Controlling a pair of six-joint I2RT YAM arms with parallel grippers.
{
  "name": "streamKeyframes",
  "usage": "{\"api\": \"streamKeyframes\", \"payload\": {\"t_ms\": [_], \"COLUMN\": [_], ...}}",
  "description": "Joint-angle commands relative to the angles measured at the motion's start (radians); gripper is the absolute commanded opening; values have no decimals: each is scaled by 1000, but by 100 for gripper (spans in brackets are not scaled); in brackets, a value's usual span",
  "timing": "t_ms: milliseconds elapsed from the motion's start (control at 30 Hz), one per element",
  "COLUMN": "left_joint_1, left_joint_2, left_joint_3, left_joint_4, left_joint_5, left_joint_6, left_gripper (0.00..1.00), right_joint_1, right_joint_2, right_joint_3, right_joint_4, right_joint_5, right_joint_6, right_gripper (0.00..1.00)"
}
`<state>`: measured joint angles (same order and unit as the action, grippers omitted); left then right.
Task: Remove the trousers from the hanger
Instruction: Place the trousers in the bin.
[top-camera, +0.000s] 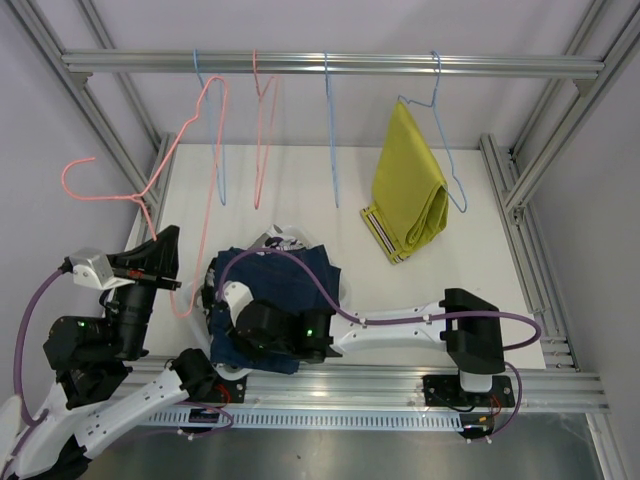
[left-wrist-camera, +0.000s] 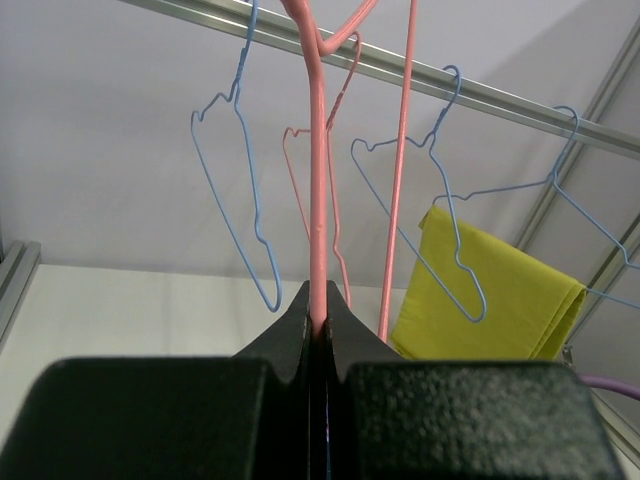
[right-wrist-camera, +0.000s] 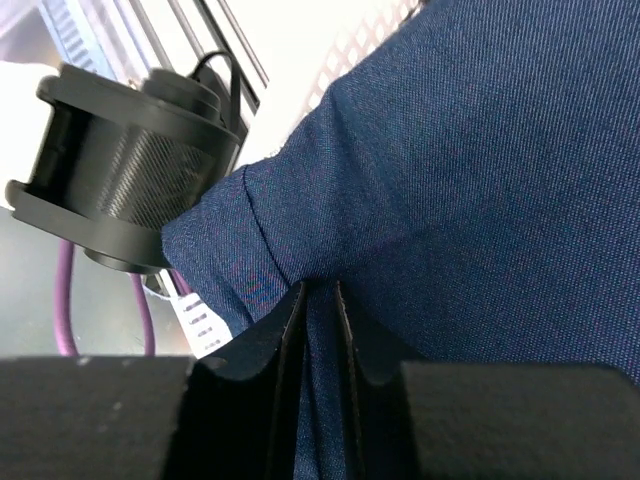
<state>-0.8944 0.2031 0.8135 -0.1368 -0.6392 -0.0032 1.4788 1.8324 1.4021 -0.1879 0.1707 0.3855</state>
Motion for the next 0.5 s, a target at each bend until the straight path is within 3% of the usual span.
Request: {"api": "streamKeyframes", "payload": {"t_ms": [0,467], "left_joint_1": [5,6], "left_joint_2": [22,21], "left_joint_3": [4,4], "left_joint_4": [13,8], "left_joint_5": [30,35], "left_joint_6": [-21,-27], "left_gripper": [0,1], "right_joint_1": [3,-90], "right_joint_2": [-18,-128], "right_joint_3": [0,57], "right_joint_4": [36,-59], "right_joint_5": [-5,73], "right_joint_6": [20,-77], "right_gripper": [20,22]}}
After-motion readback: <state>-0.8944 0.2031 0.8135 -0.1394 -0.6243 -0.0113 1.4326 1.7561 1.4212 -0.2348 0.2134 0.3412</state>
